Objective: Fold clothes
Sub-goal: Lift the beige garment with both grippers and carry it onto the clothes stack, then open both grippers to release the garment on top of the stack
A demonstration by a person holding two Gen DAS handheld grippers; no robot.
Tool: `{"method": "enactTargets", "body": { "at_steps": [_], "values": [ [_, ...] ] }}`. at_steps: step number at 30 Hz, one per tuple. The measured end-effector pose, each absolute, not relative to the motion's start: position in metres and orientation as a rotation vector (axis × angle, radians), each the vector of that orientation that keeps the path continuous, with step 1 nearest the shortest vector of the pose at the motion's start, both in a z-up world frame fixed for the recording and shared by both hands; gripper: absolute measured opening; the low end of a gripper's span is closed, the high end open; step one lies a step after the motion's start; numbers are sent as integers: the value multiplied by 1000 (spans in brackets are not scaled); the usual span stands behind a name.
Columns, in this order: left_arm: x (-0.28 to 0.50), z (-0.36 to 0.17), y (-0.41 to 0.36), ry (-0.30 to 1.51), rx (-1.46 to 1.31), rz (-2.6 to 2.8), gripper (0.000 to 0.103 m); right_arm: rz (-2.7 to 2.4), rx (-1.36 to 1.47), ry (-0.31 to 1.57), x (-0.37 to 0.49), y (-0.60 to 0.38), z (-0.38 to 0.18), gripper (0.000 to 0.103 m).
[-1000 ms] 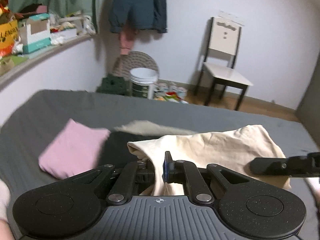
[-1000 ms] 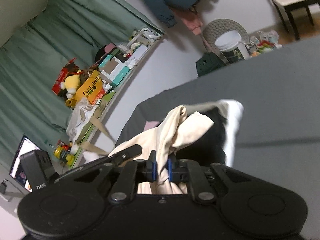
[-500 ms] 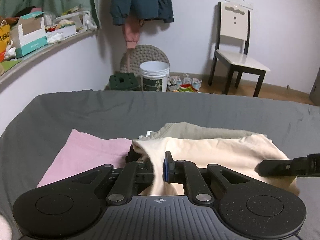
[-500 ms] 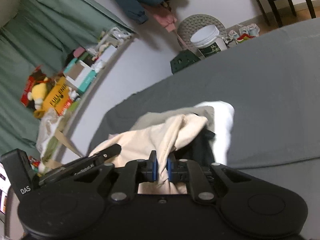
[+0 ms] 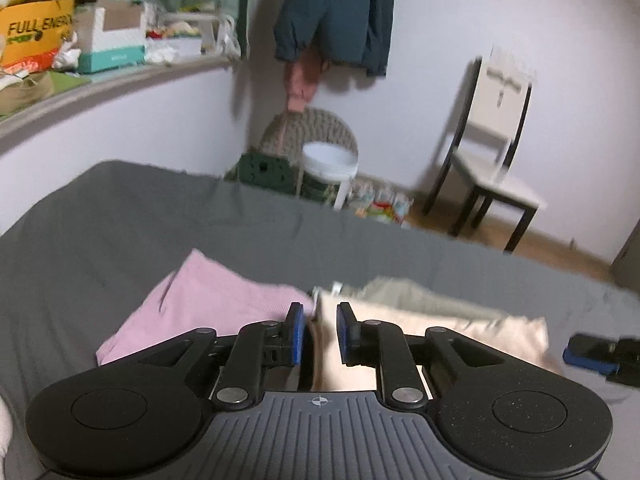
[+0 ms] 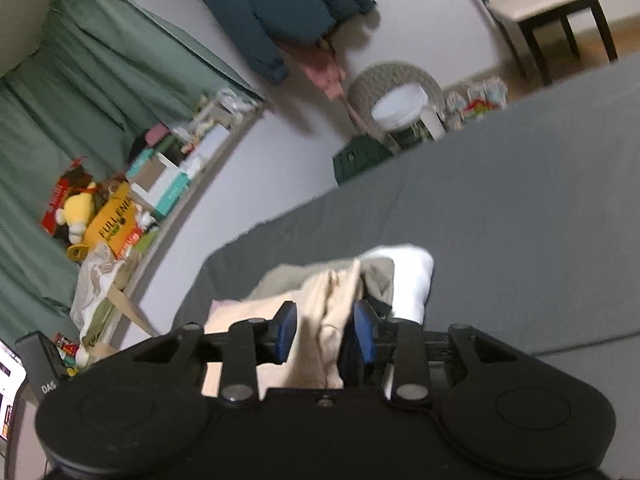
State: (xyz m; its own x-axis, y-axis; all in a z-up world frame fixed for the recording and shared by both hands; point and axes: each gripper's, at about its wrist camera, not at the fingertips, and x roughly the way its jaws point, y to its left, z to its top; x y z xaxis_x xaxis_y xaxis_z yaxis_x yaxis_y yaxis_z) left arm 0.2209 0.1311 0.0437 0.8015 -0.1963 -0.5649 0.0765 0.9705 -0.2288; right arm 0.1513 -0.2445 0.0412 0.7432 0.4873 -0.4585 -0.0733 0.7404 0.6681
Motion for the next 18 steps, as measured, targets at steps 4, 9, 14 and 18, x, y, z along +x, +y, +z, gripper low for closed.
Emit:
{"method": "enactTargets", "body": {
  "at_steps": [4, 9, 14, 18],
  "values": [
    [214, 42, 128, 602, -302, -262, 18, 458, 658, 643, 147, -230, 50, 30],
    [222, 11, 110, 716, -261, -238, 18, 490, 608, 728, 161, -203, 36, 30],
    [224, -11, 119, 735, -306, -218, 18, 462, 653, 755, 154, -218, 23, 24],
    [206, 4, 122, 661, -346, -199, 18, 472, 637, 714, 139, -228, 31, 27]
  ]
}}
